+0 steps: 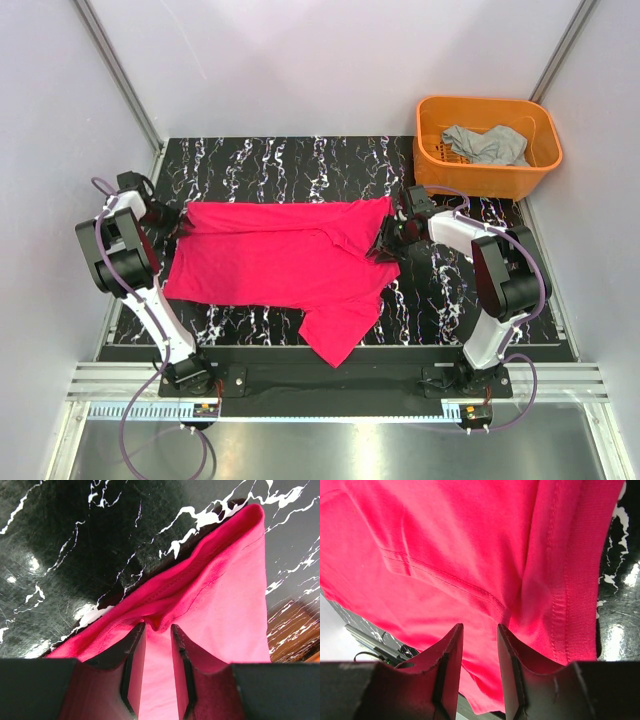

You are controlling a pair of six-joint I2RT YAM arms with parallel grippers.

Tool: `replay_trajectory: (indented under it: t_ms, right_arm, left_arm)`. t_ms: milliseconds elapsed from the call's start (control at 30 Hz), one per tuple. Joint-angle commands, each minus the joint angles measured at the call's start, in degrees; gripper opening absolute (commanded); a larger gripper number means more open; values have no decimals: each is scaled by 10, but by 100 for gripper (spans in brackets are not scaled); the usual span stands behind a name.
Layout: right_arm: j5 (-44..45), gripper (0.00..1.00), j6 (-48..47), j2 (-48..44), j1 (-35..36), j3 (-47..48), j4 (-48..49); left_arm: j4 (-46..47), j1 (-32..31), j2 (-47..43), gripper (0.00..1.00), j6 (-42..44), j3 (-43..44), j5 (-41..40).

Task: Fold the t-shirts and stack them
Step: Fold the tshirt

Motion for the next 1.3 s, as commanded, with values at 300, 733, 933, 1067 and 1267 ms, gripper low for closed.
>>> replay_trajectory:
  t_ms: [300,733,933,1067,1267]
  right_arm:
    - [-1,47,31,-25,0,-12,7]
    - [15,42,39,-33,-27,-22,2]
    - [-14,41,34,9,-25,8,7]
    - [-9,39,35,13,-18,9,9]
    - [-9,38,32,28,-19,7,14]
  left_arm:
    - [10,5,11,17,3,3,0]
    - [-5,3,-1,0,30,14,1]
    - [-9,2,1,0,33,21,6]
    - [-10,0,0,0,34,21,7]
    - [-10,-1,2,0,34,23,13]
